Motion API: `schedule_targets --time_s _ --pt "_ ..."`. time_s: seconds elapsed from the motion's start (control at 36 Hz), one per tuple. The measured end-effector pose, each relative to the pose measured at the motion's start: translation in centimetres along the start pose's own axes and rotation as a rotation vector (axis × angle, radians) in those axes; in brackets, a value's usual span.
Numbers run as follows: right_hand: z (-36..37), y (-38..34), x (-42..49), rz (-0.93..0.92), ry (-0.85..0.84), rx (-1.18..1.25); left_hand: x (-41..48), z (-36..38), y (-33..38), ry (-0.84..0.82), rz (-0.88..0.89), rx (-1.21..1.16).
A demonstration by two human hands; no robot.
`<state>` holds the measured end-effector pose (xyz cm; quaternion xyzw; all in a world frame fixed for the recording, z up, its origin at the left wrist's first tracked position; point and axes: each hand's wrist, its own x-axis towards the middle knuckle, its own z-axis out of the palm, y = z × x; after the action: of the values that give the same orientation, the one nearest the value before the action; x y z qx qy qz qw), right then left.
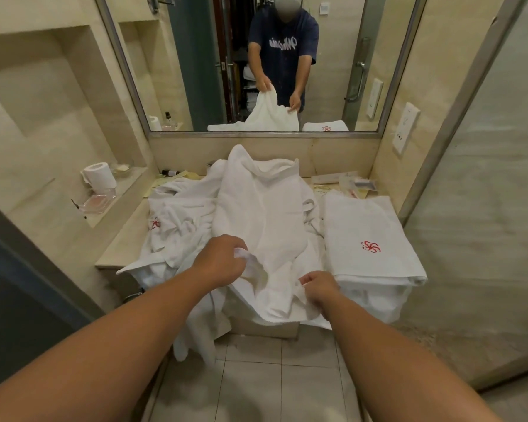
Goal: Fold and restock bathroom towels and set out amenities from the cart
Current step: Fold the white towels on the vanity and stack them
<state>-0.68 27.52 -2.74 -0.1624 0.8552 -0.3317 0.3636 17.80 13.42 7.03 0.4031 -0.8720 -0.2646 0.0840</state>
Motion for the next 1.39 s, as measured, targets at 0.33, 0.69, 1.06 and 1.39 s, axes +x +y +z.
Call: schedule_targets --time_s 0.33,0.69,1.06,1.39 --pt "-0.5 0.7 -0.6 0.068 0.099 -0.013 -0.3 -2.0 -0.2 0.34 -0.205 -0.467" --pt "-1.1 3.4 1.1 0.091 -0.244 0.372 0.1 -2.1 -0.2 0.52 -0.336 -0.717" --pt "-1.0 4.2 1.1 -0.029 -0.331 0.205 1.1 -2.5 -0.7 0.581 -0.334 -0.693" --pt "-1.3 3.9 1.8 0.041 -0.049 0.504 1.0 -2.2 -3.2 0.199 -0.211 -0.044"
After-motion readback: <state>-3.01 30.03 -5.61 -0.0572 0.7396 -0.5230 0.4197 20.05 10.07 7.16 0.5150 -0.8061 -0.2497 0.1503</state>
